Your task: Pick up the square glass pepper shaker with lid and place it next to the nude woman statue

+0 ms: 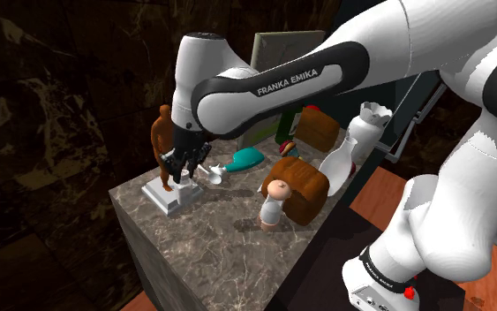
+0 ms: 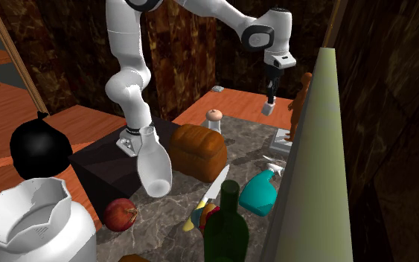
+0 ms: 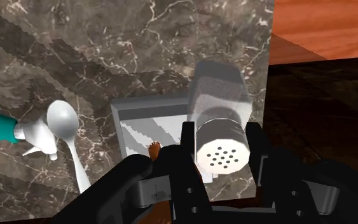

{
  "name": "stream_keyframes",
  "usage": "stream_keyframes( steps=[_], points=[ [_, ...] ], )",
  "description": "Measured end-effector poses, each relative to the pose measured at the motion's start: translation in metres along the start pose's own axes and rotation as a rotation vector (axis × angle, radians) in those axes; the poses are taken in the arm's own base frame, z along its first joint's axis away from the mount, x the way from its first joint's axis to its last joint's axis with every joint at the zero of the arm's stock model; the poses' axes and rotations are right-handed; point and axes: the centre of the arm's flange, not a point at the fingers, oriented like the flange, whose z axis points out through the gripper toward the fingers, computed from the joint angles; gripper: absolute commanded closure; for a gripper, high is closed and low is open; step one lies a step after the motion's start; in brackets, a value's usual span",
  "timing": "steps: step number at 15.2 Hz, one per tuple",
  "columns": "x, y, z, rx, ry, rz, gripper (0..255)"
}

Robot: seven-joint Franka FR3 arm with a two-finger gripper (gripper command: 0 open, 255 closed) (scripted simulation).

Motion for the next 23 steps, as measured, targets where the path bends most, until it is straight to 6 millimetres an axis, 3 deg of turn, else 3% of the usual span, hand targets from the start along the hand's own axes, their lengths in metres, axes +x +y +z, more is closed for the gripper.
stream_keyframes(
  steps=[19,23],
  points=[
    [-0.006,0.011,0.1,0.0,0.0,0.0,255],
    [-0.006,0.012,0.105,0.0,0.0,0.0,255]
  ],
)
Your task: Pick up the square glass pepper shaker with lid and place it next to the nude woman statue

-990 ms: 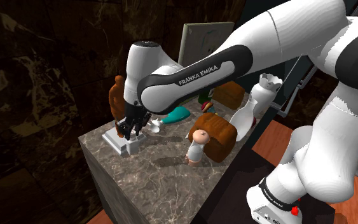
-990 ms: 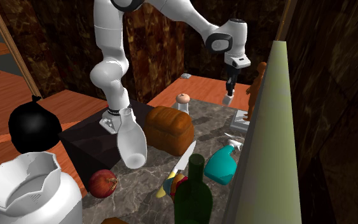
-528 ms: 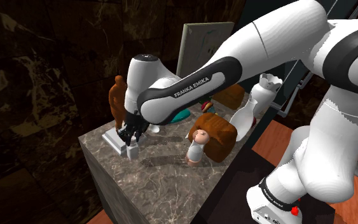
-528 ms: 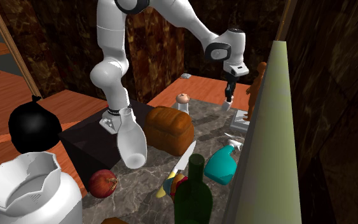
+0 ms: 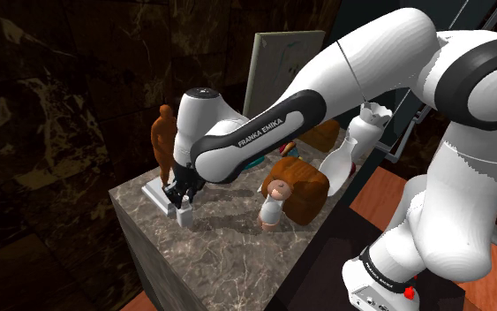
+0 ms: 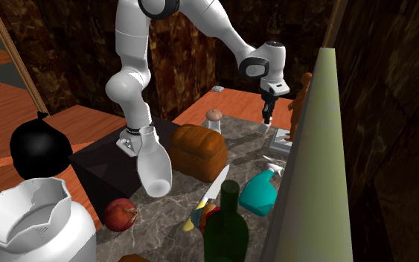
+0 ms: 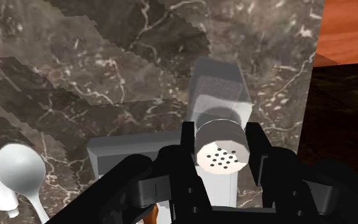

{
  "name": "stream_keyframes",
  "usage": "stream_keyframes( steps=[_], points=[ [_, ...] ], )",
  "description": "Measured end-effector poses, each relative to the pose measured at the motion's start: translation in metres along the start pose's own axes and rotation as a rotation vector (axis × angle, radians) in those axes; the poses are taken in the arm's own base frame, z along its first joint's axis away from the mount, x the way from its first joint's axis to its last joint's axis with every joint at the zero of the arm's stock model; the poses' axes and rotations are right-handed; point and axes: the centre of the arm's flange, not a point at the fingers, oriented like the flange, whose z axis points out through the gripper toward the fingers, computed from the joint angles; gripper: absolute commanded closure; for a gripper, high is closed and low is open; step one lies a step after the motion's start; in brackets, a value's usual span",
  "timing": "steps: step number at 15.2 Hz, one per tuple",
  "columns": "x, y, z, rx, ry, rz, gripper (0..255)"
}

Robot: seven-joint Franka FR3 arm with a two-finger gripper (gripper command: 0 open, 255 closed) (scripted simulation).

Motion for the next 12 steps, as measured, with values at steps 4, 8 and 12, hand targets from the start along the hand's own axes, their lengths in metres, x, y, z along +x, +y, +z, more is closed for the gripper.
stream_keyframes(
  steps=[4,8,12],
  points=[
    [0.0,0.0,0.0,0.0,0.0,0.0,0],
    [0.0,0.0,0.0,0.0,0.0,0.0,0],
    [0.002,0.0,-0.026,0.001,0.001,0.0,0]
  ],
)
